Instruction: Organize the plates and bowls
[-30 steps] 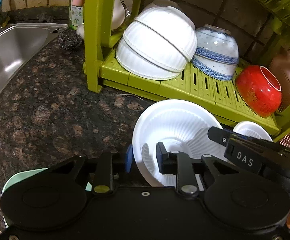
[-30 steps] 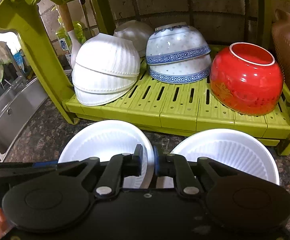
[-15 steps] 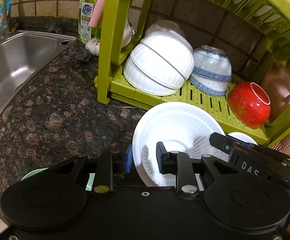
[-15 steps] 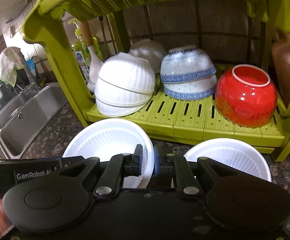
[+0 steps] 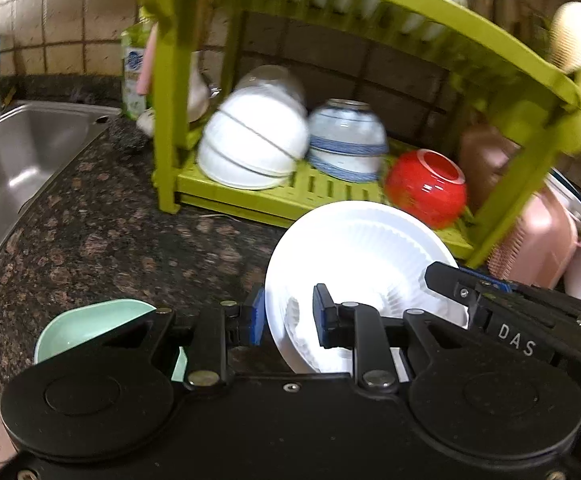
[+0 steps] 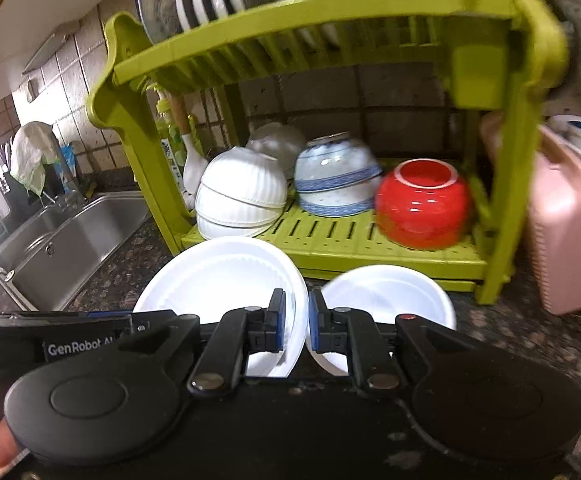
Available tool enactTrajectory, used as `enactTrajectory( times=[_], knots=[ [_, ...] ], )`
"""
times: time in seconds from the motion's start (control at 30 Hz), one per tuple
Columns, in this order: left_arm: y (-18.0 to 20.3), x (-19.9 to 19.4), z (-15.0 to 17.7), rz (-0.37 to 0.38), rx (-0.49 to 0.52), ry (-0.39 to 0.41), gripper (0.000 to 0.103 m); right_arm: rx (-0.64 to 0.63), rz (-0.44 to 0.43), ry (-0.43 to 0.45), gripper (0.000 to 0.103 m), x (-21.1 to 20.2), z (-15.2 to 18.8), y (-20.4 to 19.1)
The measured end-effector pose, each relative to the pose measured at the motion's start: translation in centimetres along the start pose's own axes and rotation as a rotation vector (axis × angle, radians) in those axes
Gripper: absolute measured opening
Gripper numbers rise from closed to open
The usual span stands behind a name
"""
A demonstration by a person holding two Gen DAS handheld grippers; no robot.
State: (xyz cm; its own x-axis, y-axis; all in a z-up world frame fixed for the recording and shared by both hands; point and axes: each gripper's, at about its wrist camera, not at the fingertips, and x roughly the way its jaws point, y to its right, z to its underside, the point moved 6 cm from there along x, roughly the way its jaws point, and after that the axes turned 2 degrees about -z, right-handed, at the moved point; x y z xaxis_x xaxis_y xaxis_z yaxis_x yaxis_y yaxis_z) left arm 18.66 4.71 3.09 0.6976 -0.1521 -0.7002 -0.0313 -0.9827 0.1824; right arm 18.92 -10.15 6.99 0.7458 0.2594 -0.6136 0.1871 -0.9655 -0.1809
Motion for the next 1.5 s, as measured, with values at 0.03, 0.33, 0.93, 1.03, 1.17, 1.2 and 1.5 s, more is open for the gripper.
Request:
enactTrajectory(
  times=[0.03,0.33,0.93,1.03,1.17,1.2,1.5],
  knots=[
    [0.5,-0.4,0.2,0.009,0.012,0.001,0.032,0.004,0.005,0.007,0.014,-0.7,0.2,0.3],
    [4.4,-2.4,3.9,0.038,0.155,-0.017,0.032,0.047,0.055,0.032,0.014,-5.9,3.2,2.5],
    [5.9,0.5,6.9,0.019,0.234,-0.134,0.032,0.080,0.115,-0.080,0.014,-4.4,7.3,4.4],
    [6.1,1.2,7.2,0.010,0.243,-0.150,0.032,0.073,0.128,-0.104,0.014,-3.8,7.7,4.5],
    [6.3,1.4,7.2,0.003,0.253,-0.151,0.032,0.075,0.145,-0.129,0.014,-3.2,8.2,4.8],
    [6.3,1.5,7.2,0.005,0.253,-0.152,0.032,0.072,0.152,-0.132,0.014,-3.1,8.3,4.9],
    [6.4,2.9,7.7,-0.024,0.263,-0.182,0.032,0.103,0.156,-0.171,0.014,-2.3,8.9,5.8]
  ],
)
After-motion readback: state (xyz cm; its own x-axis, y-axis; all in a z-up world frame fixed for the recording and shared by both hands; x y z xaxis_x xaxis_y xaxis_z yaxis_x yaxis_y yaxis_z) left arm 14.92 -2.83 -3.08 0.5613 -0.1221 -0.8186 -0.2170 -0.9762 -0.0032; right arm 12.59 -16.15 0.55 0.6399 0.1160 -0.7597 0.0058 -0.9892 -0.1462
